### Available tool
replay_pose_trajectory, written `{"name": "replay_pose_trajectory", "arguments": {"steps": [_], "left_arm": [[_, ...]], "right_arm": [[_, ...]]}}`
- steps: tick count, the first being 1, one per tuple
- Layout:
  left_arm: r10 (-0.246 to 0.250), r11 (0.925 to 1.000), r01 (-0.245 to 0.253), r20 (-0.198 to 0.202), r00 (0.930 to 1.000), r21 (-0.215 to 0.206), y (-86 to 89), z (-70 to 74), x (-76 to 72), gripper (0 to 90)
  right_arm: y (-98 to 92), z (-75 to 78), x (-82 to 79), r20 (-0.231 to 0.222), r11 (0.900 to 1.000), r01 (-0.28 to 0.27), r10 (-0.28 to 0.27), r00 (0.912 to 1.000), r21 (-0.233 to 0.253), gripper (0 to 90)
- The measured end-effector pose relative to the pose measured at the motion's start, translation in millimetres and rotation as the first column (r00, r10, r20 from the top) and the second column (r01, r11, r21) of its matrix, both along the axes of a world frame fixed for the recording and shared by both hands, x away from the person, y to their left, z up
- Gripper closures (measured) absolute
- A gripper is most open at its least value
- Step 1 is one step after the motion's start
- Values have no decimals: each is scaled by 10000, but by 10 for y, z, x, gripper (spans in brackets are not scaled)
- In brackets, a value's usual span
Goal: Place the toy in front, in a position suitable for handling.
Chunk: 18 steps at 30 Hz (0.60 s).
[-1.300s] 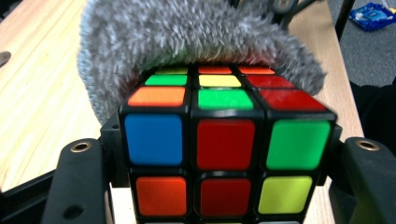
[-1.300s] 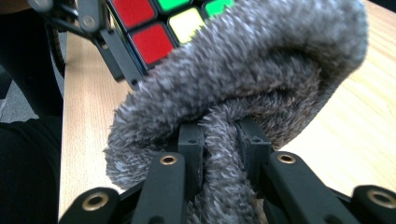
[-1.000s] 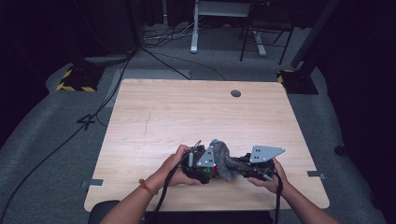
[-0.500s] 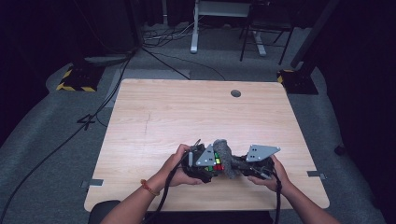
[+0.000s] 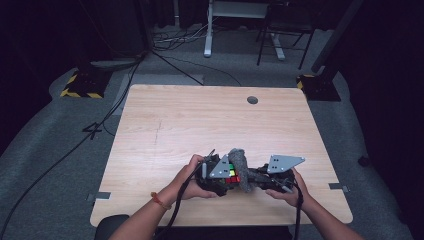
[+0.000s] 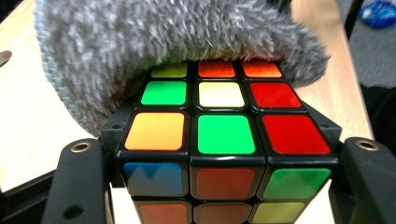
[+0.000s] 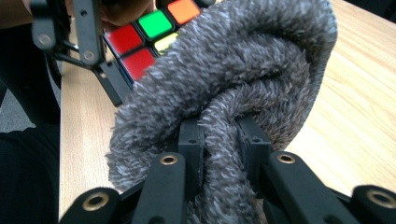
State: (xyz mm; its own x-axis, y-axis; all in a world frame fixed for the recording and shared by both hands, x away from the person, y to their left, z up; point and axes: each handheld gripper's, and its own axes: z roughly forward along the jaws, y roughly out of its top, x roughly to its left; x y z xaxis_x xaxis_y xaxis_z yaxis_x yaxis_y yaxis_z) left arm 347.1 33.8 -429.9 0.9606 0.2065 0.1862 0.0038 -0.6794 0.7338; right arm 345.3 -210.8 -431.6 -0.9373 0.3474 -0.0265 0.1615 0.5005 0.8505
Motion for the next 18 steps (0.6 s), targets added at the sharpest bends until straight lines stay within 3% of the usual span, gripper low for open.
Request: {"name": "replay_pose_trajectory", "arguments": {"steps": [5, 11, 13, 15, 18], "left_arm": [[6, 9994, 1, -189, 9998, 359, -37, -48, 21, 331], [8, 10000, -8, -55, 10000, -22, -15, -17, 9, 333], [19, 9997, -18, 46, 10000, -228, 2, 14, -1, 333], [-197, 9966, 190, -73, 9998, -797, 27, 64, -14, 333], [-220, 9989, 228, 197, 9996, -399, -10, 43, -34, 332]], "right_arm": [[-10, 12, 9, -29, 9999, 17, -17, 10000, 161, 756], [-18, 40, 7, -8, 9989, 14, -14, 10000, 460, 756], [-12, 24, 27, 122, 9998, 126, -128, 9998, 122, 756], [1, -27, 55, -53, 9996, 191, -192, 9998, -218, 756], [23, -59, 48, -171, 9999, -77, 75, 9998, -150, 756]]}}
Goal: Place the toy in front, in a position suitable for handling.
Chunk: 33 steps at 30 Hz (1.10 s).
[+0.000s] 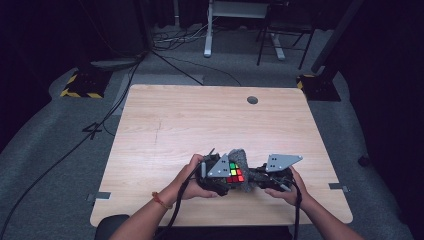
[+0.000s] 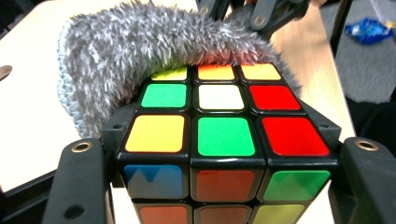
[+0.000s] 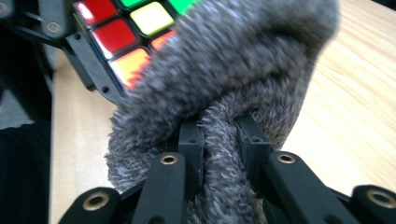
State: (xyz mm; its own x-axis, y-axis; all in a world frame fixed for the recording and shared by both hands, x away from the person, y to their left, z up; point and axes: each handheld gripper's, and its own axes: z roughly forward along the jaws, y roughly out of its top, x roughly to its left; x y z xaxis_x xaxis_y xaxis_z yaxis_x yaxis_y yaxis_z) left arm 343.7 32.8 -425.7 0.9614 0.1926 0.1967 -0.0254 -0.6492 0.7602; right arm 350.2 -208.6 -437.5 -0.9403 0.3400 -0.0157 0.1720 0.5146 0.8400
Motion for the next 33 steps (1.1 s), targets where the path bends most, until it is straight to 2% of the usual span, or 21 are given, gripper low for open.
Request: {"name": "replay_pose_trajectory", "arguments": {"steps": [3, 5, 8, 11, 14, 17, 21, 23, 27, 28, 31, 33], "left_arm": [[-12, 10000, 13, -158, 9999, 62, 3, -15, 16, 331], [174, 9989, -171, -69, 9998, 442, -20, -53, 26, 330], [192, 9968, -186, -62, 9998, 782, -48, -75, 20, 330], [213, 9961, -205, -90, 9997, 860, -54, -88, 29, 331], [257, 9930, -247, -69, 9996, 1154, -74, -112, 33, 332], [290, 9945, -269, -194, 9994, 1014, -60, -113, 40, 333], [229, 9984, -219, -193, 9996, 524, -15, -51, 43, 334], [190, 9995, -187, -109, 9998, 241, 10, 0, 35, 334], [187, 9998, -187, 44, 9998, -39, 55, 62, 23, 334], [187, 9998, -187, 44, 9998, -39, 55, 62, 23, 334], [208, 9989, -208, 9, 9998, -412, 96, 112, 28, 334], [195, 9984, -197, -44, 9998, -523, 107, 123, 28, 334]], "right_arm": [[16, 19, -29, 133, 10000, 7, -6, 9999, -21, 756], [-12, 44, -28, 86, 9997, 27, -29, 10000, 262, 757], [-1, 66, -52, 204, 9995, -7, 0, 9998, 305, 757], [14, 70, -64, 196, 9989, -70, 60, 9998, 467, 757], [28, 78, -68, 262, 9985, -122, 108, 9996, 527, 757], [34, 83, -71, 411, 9992, -73, 56, 9991, 398, 757], [16, 77, -48, 553, 9998, 101, -111, 9984, 176, 757], [22, 42, -33, 416, 9999, 134, -133, 9990, -14, 757], [62, -34, -19, 188, 9990, 21, -12, 9998, -455, 757], [73, -50, -17, 165, 9980, 0, 11, 9999, -627, 757], [90, -86, -12, -9, 9951, -203, 203, 9998, -970, 756], [97, -96, -19, -34, 9948, -239, 237, 9997, -986, 756]]}}
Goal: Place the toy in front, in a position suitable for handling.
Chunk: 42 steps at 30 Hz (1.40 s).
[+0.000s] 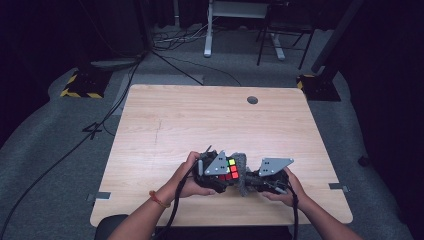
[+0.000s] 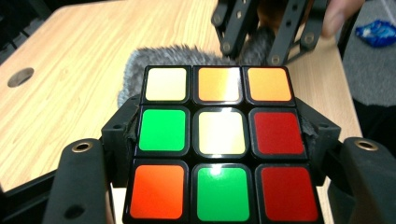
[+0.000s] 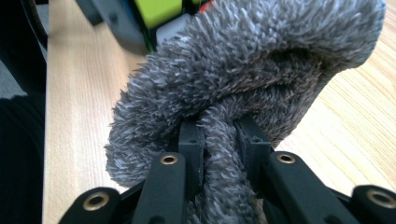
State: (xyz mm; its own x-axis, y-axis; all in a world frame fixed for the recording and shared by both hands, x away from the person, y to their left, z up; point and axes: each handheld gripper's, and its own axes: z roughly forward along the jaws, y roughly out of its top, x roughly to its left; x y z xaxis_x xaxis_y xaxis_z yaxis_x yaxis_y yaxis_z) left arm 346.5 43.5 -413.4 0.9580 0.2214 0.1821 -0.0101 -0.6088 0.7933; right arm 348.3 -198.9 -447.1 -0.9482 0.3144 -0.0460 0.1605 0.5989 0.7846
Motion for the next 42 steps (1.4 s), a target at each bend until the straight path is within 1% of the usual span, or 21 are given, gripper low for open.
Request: {"name": "replay_pose_trajectory", "arguments": {"steps": [4, 6, 9, 10, 12, 14, 15, 16, 18, 19, 22, 23, 24, 25, 28, 31, 34, 37, 40, 41, 42], "left_arm": [[-93, 9999, 91, 118, 9999, 108, -12, -3, -24, 334], [-281, 9996, 281, 103, 9996, 28, -25, -3, -40, 334], [-325, 9994, 324, 85, 9994, 151, -47, -13, -49, 334], [-399, 9988, 396, 99, 9992, 271, -63, -36, -50, 333], [-352, 9989, 350, 34, 9994, 313, -74, -56, -43, 332], [-305, 9981, 299, 109, 9995, 543, -92, -74, -39, 331], [-305, 9981, 299, 109, 9995, 543, -92, -74, -39, 332], [-294, 9961, 283, 124, 9995, 837, -121, -110, -41, 331], [-293, 9957, 280, 134, 9995, 886, -125, -117, -41, 332], [-313, 9956, 303, 100, 9995, 881, -130, -113, -38, 332], [-322, 9955, 321, -6, 9995, 887, -129, -114, -32, 333], [-257, 9934, 253, 25, 9997, 1116, -151, -143, -35, 333], [-278, 9935, 283, -56, 9996, 1107, -153, -152, -31, 333], [-280, 9935, 295, -152, 9995, 1097, -156, -158, -25, 333], [-271, 9930, 283, -123, 9996, 1143, -164, -173, -21, 333], [-229, 9960, 230, -26, 9997, 858, -141, -150, -24, 334], [-208, 9995, 207, 16, 9998, 227, -78, -63, -21, 334], [-161, 9996, 164, 107, 9998, -228, -27, -4, -27, 334], [-214, 9993, 217, 109, 9997, -311, -15, 4, -29, 334], [-222, 9996, 224, 139, 9997, -196, -22, -5, -30, 334], [-228, 9995, 230, 114, 9997, -199, -24, -16, -33, 333]], "right_arm": [[4, 0, 4, -50, 10000, -24, 24, 10000, -33, 754], [3, -27, 19, -92, 9999, 42, -44, 9999, -151, 753], [-8, -32, 30, -174, 9999, 88, -87, 9998, 57, 753], [-19, -1, 17, -50, 9996, 48, -47, 10000, 267, 753], [-31, 37, 1, 203, 9996, 100, -106, 9997, 279, 754], [-60, 85, -8, 224, 9978, 140, -155, 9996, 649, 754], [-69, 109, -16, 254, 9969, 140, -160, 9995, 770, 754], [-79, 137, -23, 248, 9950, 70, -95, 9996, 993, 754], [-79, 161, -35, 322, 9946, 59, -93, 9994, 1034, 755], [-80, 180, -53, 509, 9947, 61, -114, 9986, 1031, 754], [-103, 200, -53, 477, 9915, 9, -71, 9988, 1298, 754], [-113, 219, -53, 518, 9891, -34, -43, 9986, 1474, 754], [-117, 240, -53, 534, 9882, -35, -48, 9986, 1531, 754], [-110, 242, -54, 612, 9900, -29, -58, 9981, 1413, 754], [-110, 236, -52, 663, 9911, 28, -117, 9977, 1332, 753], [-93, 187, -31, 618, 9944, 185, -250, 9978, 1043, 752], [-77, 117, 13, 457, 9983, 287, -310, 9985, 502, 752], [-73, 39, 48, 228, 9990, 375, -380, 9990, 231, 752], [-67, 46, 48, 28, 9987, 258, -260, 9997, 435, 753], [-67, 57, 41, 63, 9987, 224, -227, 9997, 462, 753], [-75, 81, 29, 69, 9977, 137, -142, 9999, 669, 753]]}}
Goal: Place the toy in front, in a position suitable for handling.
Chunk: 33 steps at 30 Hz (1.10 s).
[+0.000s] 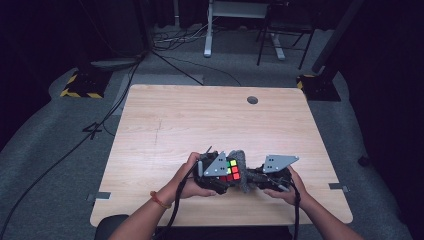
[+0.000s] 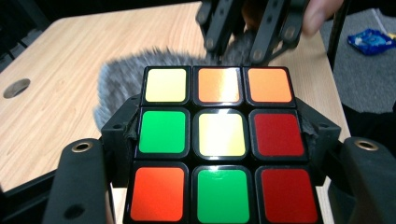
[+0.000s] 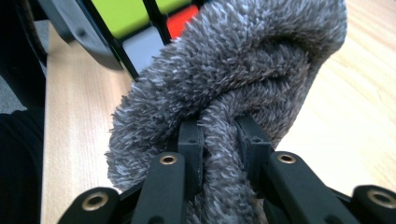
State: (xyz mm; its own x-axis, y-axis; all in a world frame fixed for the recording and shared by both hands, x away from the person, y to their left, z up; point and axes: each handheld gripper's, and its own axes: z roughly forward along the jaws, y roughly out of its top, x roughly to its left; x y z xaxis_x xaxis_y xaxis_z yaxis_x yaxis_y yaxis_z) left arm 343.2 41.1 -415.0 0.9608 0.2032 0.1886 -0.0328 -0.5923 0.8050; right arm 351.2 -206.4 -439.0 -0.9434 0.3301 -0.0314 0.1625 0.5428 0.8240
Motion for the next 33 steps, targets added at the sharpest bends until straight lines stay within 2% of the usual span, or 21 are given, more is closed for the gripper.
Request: {"name": "replay_pose_trajectory", "arguments": {"steps": [2, 5, 7, 12, 15, 17, 19, 21, 22, 23, 25, 26, 27, 30, 32, 33], "left_arm": [[-21, 10000, 21, -137, 9999, -17, -3, -14, 9, 333], [0, 9998, 1, -42, 10000, 223, -22, -24, 14, 332], [30, 9982, -32, 44, 10000, 593, -63, -57, 0, 333], [139, 9974, -129, -138, 9998, 705, -83, -92, 18, 333], [199, 9964, -190, -104, 9997, 822, -94, -110, 23, 333], [138, 9973, -138, 4, 9999, 715, -95, -86, 11, 334], [108, 9990, -109, 29, 9999, 429, -86, -54, 2, 334], [119, 9992, -122, 94, 9999, 379, -82, -43, 0, 334], [138, 9995, -142, 152, 9998, 276, -76, -30, -8, 334], [145, 9999, -147, 207, 9997, 88, -58, -11, -10, 333], [119, 9999, -117, 160, 9998, -101, -37, 10, -7, 333], [134, 9998, -131, 255, 9996, -121, -31, 15, -10, 333], [126, 9997, -122, 187, 9997, -223, -25, 17, -13, 333], [78, 9997, -71, 282, 9996, -249, -23, 19, -23, 333], [-95, 9998, 102, 400, 9992, -165, -43, 22, -46, 333], [-92, 9998, 99, 377, 9992, -175, -43, 17, -48, 333]], "right_arm": [[-15, 29, -14, -21, 9997, -14, 15, 10000, 259, 754], [-12, 49, -46, 192, 9996, 10, -15, 9998, 275, 754], [-6, 102, -84, 400, 9992, -96, 80, 9992, 397, 754], [-23, 177, -102, 601, 9966, -50, 1, 9982, 820, 754], [-10, 166, -95, 629, 9977, -28, -14, 9980, 677, 754], [-15, 147, -85, 733, 9990, 23, -55, 9973, 445, 754], [-25, 112, -55, 477, 9995, 97, -111, 9988, 299, 754], [-26, 81, -35, 354, 9998, 130, -135, 9993, 151, 754], [-25, 54, -22, 291, 9999, 160, -160, 9994, -11, 754], [-22, -23, 14, 26, 9994, 235, -235, 9997, -235, 754], [-6, -72, 41, -187, 9985, 297, -305, 9994, -455, 754], [2, -87, 48, -305, 9987, 290, -303, 9991, -431, 754], [9, -90, 52, -395, 9991, 207, -221, 9990, -368, 754], [29, -93, 48, -447, 9990, 93, -112, 9989, -428, 754], [24, -114, 55, -841, 9999, -119, 108, 9964, -120, 754], [7, -104, 56, -1035, 9995, -226, 249, 9943, 229, 754]]}}
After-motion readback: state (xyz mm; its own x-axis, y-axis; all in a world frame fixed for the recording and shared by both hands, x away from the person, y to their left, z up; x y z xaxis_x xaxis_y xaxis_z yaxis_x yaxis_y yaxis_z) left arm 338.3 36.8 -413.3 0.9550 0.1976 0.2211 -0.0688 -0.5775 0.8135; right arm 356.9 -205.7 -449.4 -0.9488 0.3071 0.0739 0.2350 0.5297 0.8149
